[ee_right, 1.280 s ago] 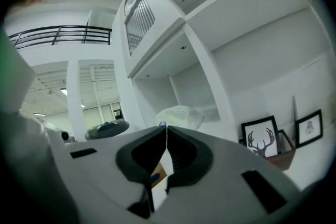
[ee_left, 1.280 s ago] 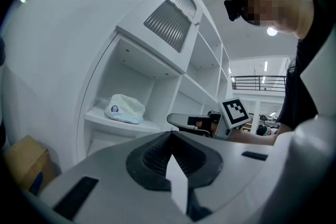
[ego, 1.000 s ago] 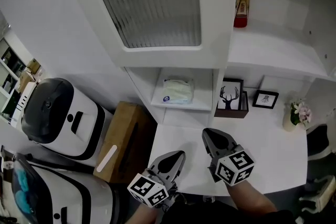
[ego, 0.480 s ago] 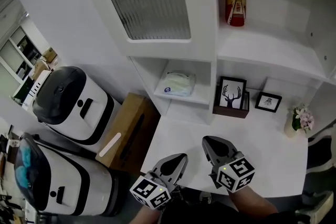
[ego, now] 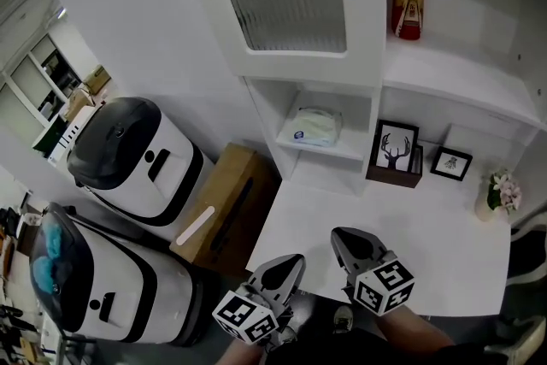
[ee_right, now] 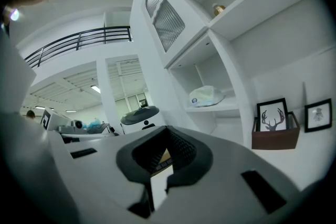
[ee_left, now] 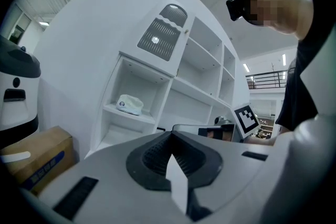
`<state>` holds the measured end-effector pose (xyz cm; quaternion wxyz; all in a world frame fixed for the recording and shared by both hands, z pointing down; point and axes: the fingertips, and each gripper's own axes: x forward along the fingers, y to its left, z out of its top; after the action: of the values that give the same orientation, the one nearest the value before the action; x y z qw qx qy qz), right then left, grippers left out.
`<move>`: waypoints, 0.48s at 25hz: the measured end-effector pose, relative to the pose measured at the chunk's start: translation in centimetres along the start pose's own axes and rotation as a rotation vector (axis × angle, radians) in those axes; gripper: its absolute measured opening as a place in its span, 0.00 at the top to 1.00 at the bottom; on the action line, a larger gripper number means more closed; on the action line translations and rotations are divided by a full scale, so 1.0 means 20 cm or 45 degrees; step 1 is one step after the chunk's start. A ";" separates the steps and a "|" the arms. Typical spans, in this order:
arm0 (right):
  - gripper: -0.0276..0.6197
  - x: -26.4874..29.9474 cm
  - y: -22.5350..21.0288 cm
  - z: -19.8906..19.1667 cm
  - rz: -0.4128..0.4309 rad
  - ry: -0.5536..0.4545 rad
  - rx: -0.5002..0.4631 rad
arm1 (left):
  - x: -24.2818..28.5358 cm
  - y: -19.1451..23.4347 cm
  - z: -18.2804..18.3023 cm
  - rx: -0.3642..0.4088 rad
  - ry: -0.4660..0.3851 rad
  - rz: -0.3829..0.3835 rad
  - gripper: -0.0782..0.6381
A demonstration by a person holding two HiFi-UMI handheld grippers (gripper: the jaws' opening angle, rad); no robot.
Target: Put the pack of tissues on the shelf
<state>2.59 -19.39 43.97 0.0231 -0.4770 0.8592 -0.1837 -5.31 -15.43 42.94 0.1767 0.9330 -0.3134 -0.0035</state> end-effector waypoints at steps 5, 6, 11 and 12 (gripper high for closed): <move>0.95 0.04 0.15 -0.07 -0.057 0.003 0.016 | -0.17 0.07 0.01 -0.007 0.013 -0.039 0.88; 0.95 0.04 0.19 -0.09 -0.069 0.004 0.019 | -0.21 0.08 0.01 -0.008 0.012 -0.051 0.88; 0.95 0.03 0.34 -0.15 -0.137 0.002 0.011 | -0.34 0.11 0.00 -0.017 0.015 -0.127 0.88; 0.95 0.02 0.36 -0.15 -0.154 -0.002 0.009 | -0.36 0.11 0.00 -0.019 0.018 -0.143 0.88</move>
<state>-4.22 -15.44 44.43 0.0143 -0.5281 0.8281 -0.1877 -12.48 -12.83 42.88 0.1853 0.9478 -0.2593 -0.0089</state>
